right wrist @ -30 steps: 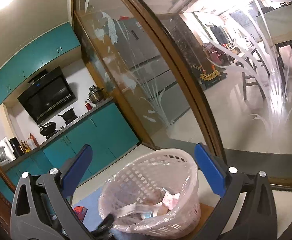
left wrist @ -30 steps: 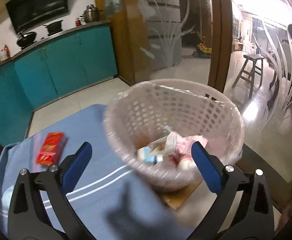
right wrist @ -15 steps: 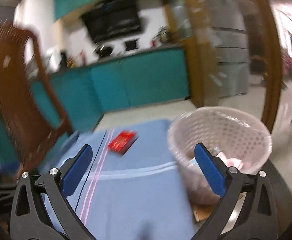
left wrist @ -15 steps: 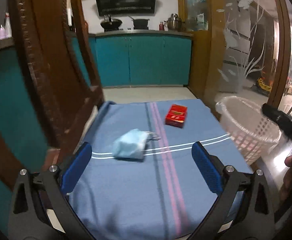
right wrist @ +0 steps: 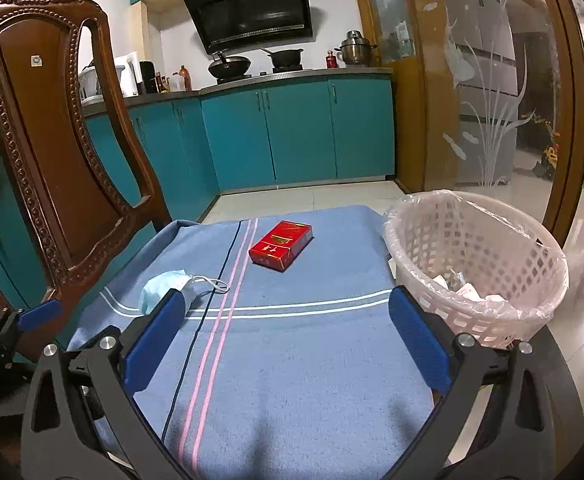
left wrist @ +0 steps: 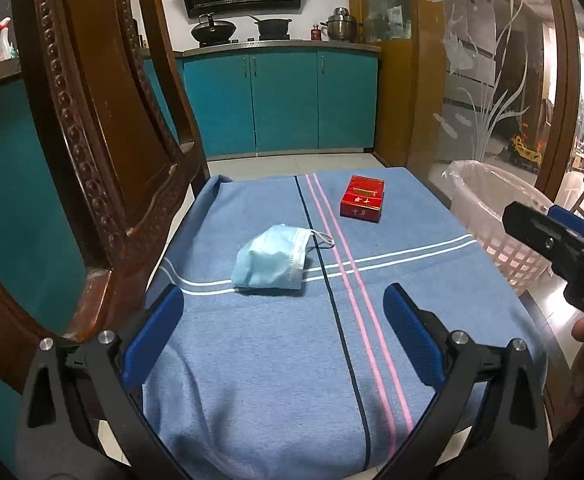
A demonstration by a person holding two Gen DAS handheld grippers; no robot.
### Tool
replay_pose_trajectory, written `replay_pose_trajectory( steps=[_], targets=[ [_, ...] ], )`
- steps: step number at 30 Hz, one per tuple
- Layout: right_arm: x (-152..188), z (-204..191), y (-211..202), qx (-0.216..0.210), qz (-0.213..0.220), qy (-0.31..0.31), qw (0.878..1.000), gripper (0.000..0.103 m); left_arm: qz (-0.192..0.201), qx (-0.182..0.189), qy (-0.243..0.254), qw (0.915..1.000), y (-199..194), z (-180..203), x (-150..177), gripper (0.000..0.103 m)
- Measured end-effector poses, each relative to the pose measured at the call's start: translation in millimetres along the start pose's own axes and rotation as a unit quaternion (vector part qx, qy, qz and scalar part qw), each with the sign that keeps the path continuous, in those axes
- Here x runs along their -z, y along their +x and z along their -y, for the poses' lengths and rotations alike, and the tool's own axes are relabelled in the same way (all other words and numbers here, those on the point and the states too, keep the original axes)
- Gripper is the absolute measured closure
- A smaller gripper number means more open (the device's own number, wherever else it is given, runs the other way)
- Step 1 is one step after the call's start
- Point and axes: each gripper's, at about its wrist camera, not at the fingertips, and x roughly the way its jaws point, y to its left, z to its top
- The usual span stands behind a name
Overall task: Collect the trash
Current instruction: 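Lower the left gripper onto the blue face mask and grasp it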
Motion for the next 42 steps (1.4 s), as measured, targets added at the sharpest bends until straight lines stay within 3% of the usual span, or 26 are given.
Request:
replay_pose_trajectory(
  steps=[16, 25, 29, 30, 32, 33, 34, 37, 42],
  targets=[
    [1.7, -1.2, 5.9, 0.005, -0.012, -0.005, 1.0, 0.004, -0.006, 0.004, -0.01, 0.9999, 3.6, -5.3, 0.3, 0.003],
    [1.7, 0.1, 11.4, 0.008, -0.016, -0.004, 1.0, 0.004, -0.05, 0.025, 0.013, 0.9983, 68.5, -3.3, -11.7, 0.003],
    [0.5, 2.8, 17.9, 0.013, -0.022, 0.006, 1.0, 0.004, -0.065, 0.009, 0.015, 0.9977, 107.9, -3.4, -22.9, 0.004],
    [0.9, 2.5, 19.7, 0.014, -0.023, 0.007, 1.0, 0.004, -0.07, 0.007, 0.017, 0.9974, 116.4, -2.2, -25.5, 0.008],
    [1.3, 0.9, 24.2, 0.016, -0.027, 0.006, 0.999, 0.004, -0.111, 0.021, 0.02, 0.9934, 141.4, 0.0, -27.8, 0.039],
    [1.2, 0.1, 25.7, 0.017, -0.029, 0.006, 0.999, 0.004, -0.134, 0.025, 0.016, 0.9905, 151.5, -0.3, -26.1, 0.071],
    [0.9, -1.4, 28.5, 0.018, -0.031, 0.004, 0.999, 0.004, -0.148, 0.022, 0.01, 0.9887, 157.6, -1.3, -24.1, 0.086],
    [-0.2, -2.4, 39.5, 0.025, -0.038, 0.004, 0.999, 0.004, -0.133, 0.024, 0.014, 0.9908, 144.0, -0.6, -26.8, 0.094],
    [-8.2, -0.4, 65.9, 0.035, -0.054, 0.027, 0.998, 0.004, -0.013, -0.009, -0.02, 0.9997, 52.4, -15.4, -50.0, 0.094]
  ],
)
